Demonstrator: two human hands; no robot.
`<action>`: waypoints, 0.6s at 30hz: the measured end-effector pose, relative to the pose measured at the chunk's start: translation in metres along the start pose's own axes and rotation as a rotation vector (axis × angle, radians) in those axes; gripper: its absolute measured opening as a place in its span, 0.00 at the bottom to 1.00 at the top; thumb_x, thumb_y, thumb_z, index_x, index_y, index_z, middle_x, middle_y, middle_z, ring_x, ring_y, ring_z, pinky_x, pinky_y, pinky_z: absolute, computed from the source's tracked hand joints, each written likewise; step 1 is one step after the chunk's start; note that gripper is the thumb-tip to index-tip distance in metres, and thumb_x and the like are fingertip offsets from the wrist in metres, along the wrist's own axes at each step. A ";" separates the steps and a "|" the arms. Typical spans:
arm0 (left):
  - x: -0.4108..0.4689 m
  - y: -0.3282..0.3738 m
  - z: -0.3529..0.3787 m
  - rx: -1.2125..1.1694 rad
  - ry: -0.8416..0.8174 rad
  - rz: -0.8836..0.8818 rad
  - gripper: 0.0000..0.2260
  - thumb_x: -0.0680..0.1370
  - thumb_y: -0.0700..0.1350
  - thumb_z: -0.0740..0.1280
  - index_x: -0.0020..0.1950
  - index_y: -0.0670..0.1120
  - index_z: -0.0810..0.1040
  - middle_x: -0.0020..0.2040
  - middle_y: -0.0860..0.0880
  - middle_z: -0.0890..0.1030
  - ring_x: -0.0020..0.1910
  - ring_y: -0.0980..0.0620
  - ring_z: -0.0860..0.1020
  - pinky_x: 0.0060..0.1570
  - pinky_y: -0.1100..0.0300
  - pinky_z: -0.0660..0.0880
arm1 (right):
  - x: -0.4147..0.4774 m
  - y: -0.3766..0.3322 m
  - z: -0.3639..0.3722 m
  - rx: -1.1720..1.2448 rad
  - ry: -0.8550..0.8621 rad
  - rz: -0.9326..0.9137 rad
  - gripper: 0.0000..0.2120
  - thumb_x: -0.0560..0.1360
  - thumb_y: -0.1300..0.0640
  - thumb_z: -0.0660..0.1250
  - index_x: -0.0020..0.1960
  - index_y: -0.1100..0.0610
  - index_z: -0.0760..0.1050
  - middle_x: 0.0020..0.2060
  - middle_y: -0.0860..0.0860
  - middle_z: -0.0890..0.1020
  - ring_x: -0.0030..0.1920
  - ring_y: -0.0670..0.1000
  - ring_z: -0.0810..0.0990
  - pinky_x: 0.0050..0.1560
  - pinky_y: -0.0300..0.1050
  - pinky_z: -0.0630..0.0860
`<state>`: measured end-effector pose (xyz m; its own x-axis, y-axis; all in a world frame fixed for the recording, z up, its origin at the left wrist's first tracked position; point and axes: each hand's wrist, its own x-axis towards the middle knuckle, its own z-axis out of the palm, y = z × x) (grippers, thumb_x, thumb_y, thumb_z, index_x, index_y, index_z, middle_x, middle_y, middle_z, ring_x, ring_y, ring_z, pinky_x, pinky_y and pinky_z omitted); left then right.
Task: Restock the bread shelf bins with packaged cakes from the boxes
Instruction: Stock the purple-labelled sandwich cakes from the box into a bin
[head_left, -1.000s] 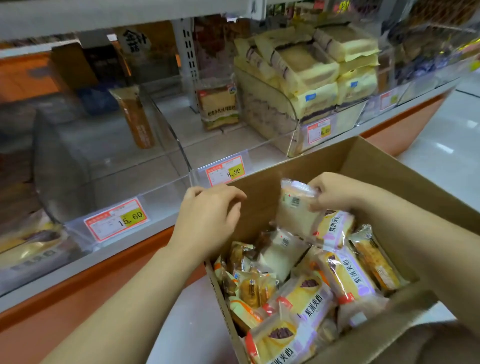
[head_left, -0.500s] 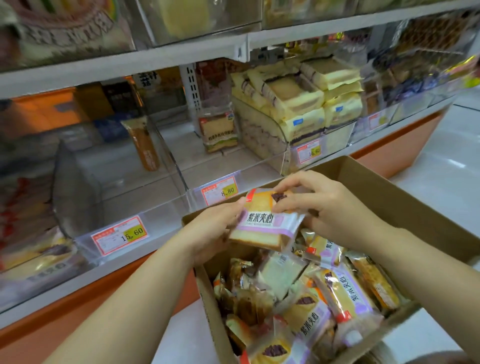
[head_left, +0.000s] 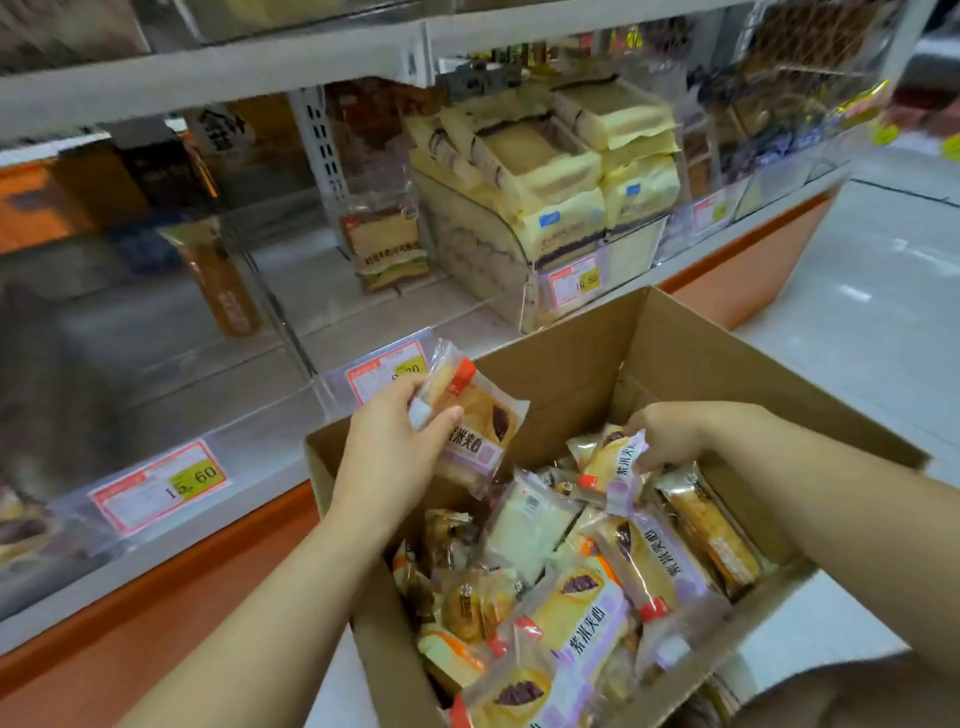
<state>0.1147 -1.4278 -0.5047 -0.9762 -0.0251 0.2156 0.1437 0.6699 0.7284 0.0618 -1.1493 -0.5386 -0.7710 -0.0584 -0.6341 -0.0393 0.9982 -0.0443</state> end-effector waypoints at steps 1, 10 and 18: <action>0.000 -0.001 0.002 0.000 -0.004 0.001 0.06 0.76 0.48 0.69 0.51 0.50 0.78 0.44 0.56 0.79 0.46 0.55 0.77 0.47 0.56 0.73 | 0.005 -0.002 -0.001 -0.057 0.002 -0.007 0.26 0.76 0.52 0.67 0.71 0.56 0.67 0.58 0.53 0.77 0.56 0.55 0.76 0.54 0.45 0.73; 0.002 -0.003 0.001 -0.052 -0.060 -0.017 0.05 0.76 0.47 0.69 0.50 0.54 0.75 0.44 0.58 0.78 0.46 0.57 0.75 0.45 0.61 0.70 | 0.082 -0.018 0.005 -0.351 -0.012 0.044 0.22 0.73 0.55 0.68 0.65 0.58 0.72 0.57 0.53 0.78 0.56 0.55 0.78 0.56 0.50 0.77; 0.002 -0.007 0.004 -0.083 -0.101 -0.002 0.06 0.76 0.48 0.69 0.52 0.55 0.76 0.47 0.58 0.79 0.48 0.60 0.76 0.47 0.61 0.72 | 0.096 -0.012 0.029 -0.116 -0.100 0.178 0.54 0.66 0.42 0.75 0.77 0.59 0.45 0.73 0.54 0.65 0.67 0.56 0.71 0.61 0.46 0.72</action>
<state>0.1111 -1.4299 -0.5119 -0.9873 0.0507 0.1505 0.1502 0.6064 0.7808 0.0067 -1.1668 -0.6209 -0.7058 0.1238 -0.6975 0.0144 0.9869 0.1605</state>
